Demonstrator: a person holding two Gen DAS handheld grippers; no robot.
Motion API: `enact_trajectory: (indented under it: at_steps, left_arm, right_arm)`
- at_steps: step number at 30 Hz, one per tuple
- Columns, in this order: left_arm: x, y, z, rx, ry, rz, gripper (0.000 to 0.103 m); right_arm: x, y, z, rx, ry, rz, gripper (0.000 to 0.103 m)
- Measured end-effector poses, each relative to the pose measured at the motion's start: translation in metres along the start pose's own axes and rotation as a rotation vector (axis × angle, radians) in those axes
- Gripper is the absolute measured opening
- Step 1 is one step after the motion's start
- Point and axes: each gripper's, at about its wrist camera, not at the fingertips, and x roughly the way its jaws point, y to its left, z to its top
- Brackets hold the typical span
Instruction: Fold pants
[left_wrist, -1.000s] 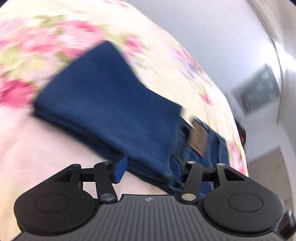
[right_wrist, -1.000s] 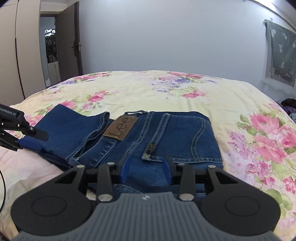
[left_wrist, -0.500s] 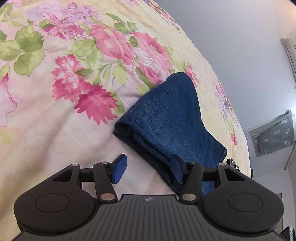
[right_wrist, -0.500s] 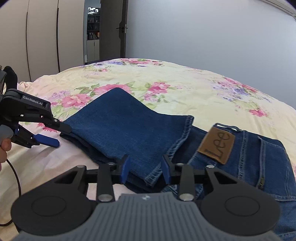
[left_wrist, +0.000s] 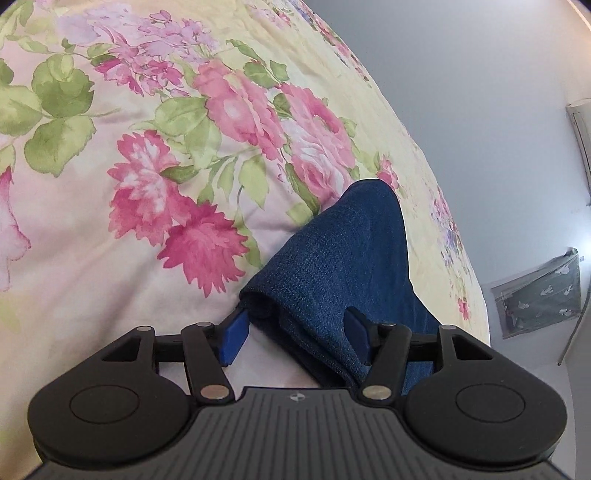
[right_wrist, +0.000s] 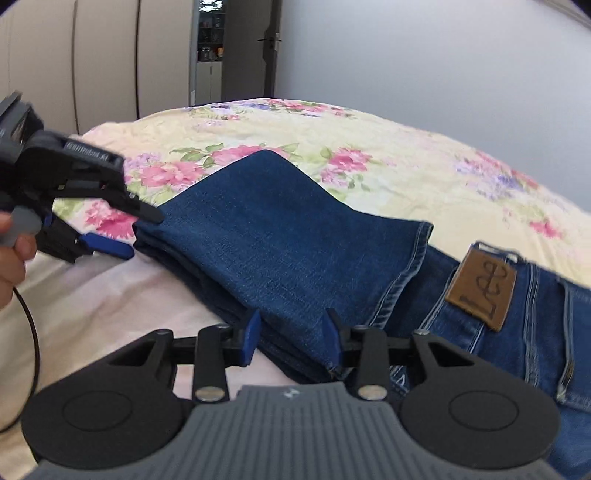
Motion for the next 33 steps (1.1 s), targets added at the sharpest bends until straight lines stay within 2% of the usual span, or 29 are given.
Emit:
enact_trajectory:
  at_steps: [4, 10, 14, 18, 25, 28, 30, 31, 33]
  left_arm:
    - [0.01, 0.007, 0.004, -0.052, 0.007, -0.018, 0.074]
    - [0.009, 0.026, 0.002, -0.202, -0.019, -0.091, 0.077]
    - [0.005, 0.031, -0.002, -0.215, -0.041, -0.109, 0.077]
    - [0.005, 0.027, -0.002, -0.216, -0.041, -0.085, 0.078]
    - [-0.001, 0.027, -0.011, -0.277, -0.056, -0.066, 0.078]
    - [0.0, 0.024, -0.011, -0.28, -0.048, -0.058, 0.079]
    - [0.001, 0.024, -0.01, -0.282, -0.048, -0.054, 0.08]
    - [0.001, 0.024, -0.01, -0.285, -0.048, -0.054, 0.081]
    - [0.002, 0.023, -0.01, -0.295, -0.044, -0.053, 0.082]
  right_arm:
    - [0.003, 0.01, 0.0, -0.075, 0.004, -0.006, 0.034]
    - [0.002, 0.03, 0.0, -0.192, -0.015, 0.003, 0.036]
    - [0.006, 0.041, -0.002, -0.257, -0.009, 0.011, 0.038]
    - [0.022, 0.046, -0.003, -0.318, 0.026, -0.027, 0.038]
    - [0.035, 0.076, -0.025, -0.674, 0.009, -0.119, 0.04]
    - [0.042, 0.085, -0.029, -0.783, -0.023, -0.169, 0.047]
    - [0.049, 0.09, -0.031, -0.856, -0.039, -0.2, 0.048]
    - [0.053, 0.091, -0.031, -0.878, -0.04, -0.208, 0.047]
    - [0.058, 0.093, -0.031, -0.901, -0.03, -0.201, 0.03]
